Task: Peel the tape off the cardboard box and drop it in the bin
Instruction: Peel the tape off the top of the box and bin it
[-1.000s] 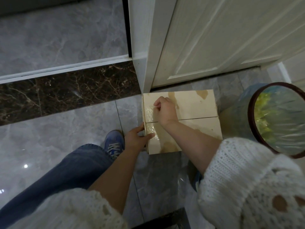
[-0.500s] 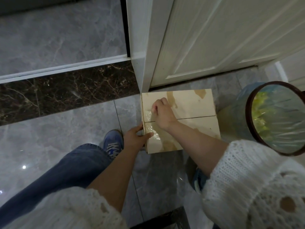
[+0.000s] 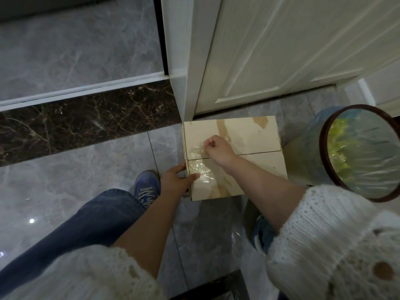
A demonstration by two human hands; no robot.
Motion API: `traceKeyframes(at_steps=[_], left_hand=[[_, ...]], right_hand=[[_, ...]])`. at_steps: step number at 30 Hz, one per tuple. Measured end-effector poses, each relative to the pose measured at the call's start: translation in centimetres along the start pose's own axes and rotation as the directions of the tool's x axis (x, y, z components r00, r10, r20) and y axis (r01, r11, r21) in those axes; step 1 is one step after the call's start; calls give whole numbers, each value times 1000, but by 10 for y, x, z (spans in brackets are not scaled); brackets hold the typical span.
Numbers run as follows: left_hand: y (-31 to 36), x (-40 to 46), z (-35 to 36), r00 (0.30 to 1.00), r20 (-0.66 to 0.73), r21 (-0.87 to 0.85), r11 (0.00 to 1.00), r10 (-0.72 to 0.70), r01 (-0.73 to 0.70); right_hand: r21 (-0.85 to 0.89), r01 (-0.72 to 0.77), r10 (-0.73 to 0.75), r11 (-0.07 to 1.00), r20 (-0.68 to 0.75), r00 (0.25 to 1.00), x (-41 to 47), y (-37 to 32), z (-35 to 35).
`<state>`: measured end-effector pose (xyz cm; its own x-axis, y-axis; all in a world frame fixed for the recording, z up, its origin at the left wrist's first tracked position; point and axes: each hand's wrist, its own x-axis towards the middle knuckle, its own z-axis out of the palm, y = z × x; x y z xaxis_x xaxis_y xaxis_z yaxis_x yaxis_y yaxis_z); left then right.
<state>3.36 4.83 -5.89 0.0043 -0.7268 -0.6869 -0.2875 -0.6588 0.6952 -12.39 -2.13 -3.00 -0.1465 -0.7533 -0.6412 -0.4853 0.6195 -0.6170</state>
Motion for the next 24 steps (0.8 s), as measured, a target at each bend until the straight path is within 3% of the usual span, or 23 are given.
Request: traceKeyframes(at_steps=[4, 9, 14, 17, 20, 24], left_hand=[[-2, 1, 0, 1000, -16, 16, 1000, 23, -23], [-3, -1, -2, 998, -16, 55, 997, 63, -62], [-2, -8, -4, 986, -51, 103, 983, 158, -152], [-3, -7, -10, 958, -80, 178, 950, 275, -257], [-1, -2, -17, 900, 16, 334, 846, 436, -416], [5, -1, -18, 883, 43, 414, 796, 467, -441]], right_hand=[[-16, 11, -9, 1000, 84, 996, -2, -3, -2], [63, 63, -62, 996, -25, 998, -7, 5, -3], [128, 56, -60, 990, 30, 998, -12, 6, -12], [-23, 148, -147, 989, 55, 988, -14, 9, -18], [-261, 277, -272, 925, 56, 961, -17, 13, -18], [-369, 329, -353, 869, 3, 936, -19, 14, -13]])
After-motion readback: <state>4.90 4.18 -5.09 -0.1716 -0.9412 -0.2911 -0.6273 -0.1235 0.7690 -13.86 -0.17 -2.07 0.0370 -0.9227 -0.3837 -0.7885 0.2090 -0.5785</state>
